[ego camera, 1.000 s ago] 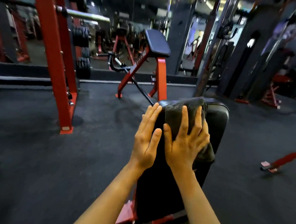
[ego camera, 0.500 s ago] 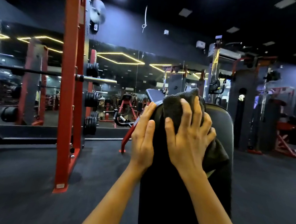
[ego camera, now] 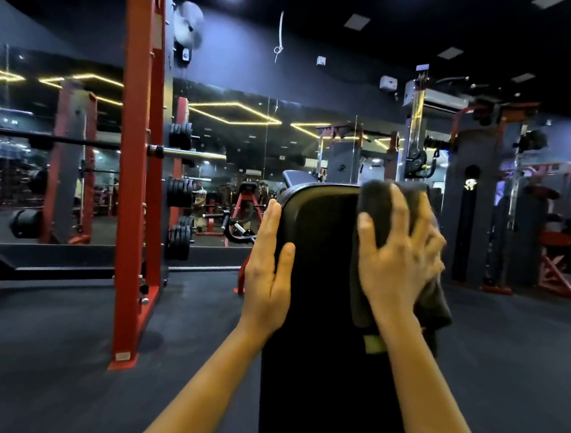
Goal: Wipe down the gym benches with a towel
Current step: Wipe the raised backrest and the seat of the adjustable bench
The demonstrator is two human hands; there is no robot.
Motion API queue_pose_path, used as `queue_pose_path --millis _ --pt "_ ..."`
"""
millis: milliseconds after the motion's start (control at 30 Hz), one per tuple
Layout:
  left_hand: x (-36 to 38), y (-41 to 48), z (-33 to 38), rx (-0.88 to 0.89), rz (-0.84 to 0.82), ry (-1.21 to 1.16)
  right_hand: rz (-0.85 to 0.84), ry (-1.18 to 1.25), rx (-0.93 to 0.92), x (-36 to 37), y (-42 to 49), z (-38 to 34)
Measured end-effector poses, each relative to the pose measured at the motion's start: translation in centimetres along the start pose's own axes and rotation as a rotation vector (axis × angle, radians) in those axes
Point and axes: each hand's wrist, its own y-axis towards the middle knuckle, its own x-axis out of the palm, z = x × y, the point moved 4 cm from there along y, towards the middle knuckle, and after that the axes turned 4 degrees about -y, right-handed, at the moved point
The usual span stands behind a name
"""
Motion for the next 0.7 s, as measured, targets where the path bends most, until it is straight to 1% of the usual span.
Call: queue_pose_path --millis 33,100,133,167,200,233,267,367,400,433,533,600,633,667,700 --pt "0.0 0.0 0.1 0.008 0.007 0.014 0.004 -0.035 -0.102 0.0 -0.1 -1.4" --pt "-0.1 -0.1 0.1 0.027 0.018 0.044 0.022 -0.083 -0.367 0.2 -2.8 -2.4" --pt "-0.1 -0.2 0.1 0.035 0.019 0.051 0.033 -0.088 -0.459 0.2 -4.6 -1.6" --pt "-0.1 -0.2 0.2 0.036 0.016 0.053 0.047 -0.089 -0.511 0.0 -6.2 -0.4" --pt "0.0 -0.2 0.2 0.032 0.015 0.052 0.056 -0.096 -0.525 -0.2 -7.1 1.1" --pt "0.0 -0.2 0.3 0.031 0.019 0.055 0.062 -0.096 -0.497 -0.4 -7.0 2.5" --pt "0.1 -0.2 0.2 0.027 0.024 0.06 0.049 -0.082 -0.413 -0.5 -6.0 3.5" --pt "0.2 -0.1 0.2 0.03 0.044 0.076 0.008 0.036 0.021 -0.3 -0.7 3.9" --pt "0.3 -0.2 0.2 0.035 0.048 0.084 -0.003 0.038 0.088 -0.1 0.6 3.1" --pt "0.4 -0.3 0.2 0.041 0.048 0.098 -0.01 0.008 0.058 0.1 1.3 1.9" --pt "0.5 -0.4 0.6 0.083 0.059 0.208 0.004 -0.053 -0.331 0.2 -1.1 0.1" --pt "0.8 -0.4 1.3 0.181 0.022 0.38 0.032 -0.049 -0.513 0.0 -4.4 2.3" --pt "1.1 -0.4 1.7 0.26 -0.035 0.501 0.042 -0.044 -0.554 -0.1 -5.7 3.9" --pt "1.8 -0.5 2.0 0.348 -0.108 0.616 0.042 -0.046 -0.54 -0.2 -6.2 5.6" --pt "2.5 -0.6 2.2 0.413 -0.179 0.716 0.03 -0.047 -0.476 -0.3 -5.9 7.0"
